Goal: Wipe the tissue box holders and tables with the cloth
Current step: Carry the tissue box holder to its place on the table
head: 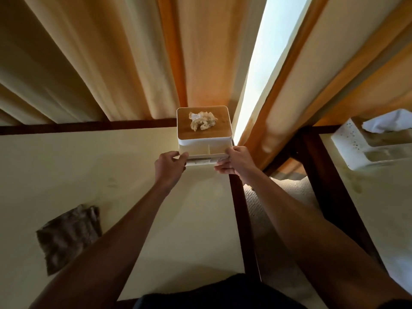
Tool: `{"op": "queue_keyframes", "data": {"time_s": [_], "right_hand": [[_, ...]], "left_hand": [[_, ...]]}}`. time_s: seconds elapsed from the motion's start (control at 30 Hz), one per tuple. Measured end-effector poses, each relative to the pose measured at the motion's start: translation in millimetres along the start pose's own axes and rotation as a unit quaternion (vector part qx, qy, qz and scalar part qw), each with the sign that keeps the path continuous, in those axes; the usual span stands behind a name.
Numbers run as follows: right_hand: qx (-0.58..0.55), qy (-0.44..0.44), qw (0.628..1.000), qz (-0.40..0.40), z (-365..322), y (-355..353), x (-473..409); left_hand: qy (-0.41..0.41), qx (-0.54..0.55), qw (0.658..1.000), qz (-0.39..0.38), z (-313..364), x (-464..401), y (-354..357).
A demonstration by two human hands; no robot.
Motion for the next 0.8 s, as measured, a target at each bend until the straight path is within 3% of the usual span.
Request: {"op": "queue_keyframes", "data": {"time_s": [0.17, 0.33, 0.43, 0.53, 0.67, 0.8], "right_hand": [[0.005, 0.004, 1.0, 0.003, 10, 2, 9], [-0.002, -0.014, 0.991, 0.133, 42, 20, 38], [0.151, -0.097, 0.973, 0.147, 74, 57, 63], [0.338, -0.202, 0.914, 0.098, 94, 117, 90], [0.433, -0.373, 0.82, -0.025, 112, 218, 123], [0.479, -0.486, 0.725, -0.094, 133, 302, 146]], "left_hand": [[-0.025, 0.033, 0.999, -0.005, -4, 5, -4], [-0.047, 0.052, 0.998, 0.007, -35, 18, -39], [-0.041, 0.015, 0.998, 0.045, -69, 27, -80], [-0.037, -0.042, 0.991, 0.123, -99, 39, -131], [-0.065, -0.071, 0.97, 0.222, -137, 56, -210], [-0.069, -0.105, 0.962, 0.244, -190, 58, -279]]}}
Point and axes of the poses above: each hand's wrist, its own x-axis away from the middle knuckle, its own y-axis out of the palm, z = x × y, the point moved 2 cm from there along -x, towards the middle knuckle, and after that the axes turned 3 degrees about z, right-handed, at the moved point
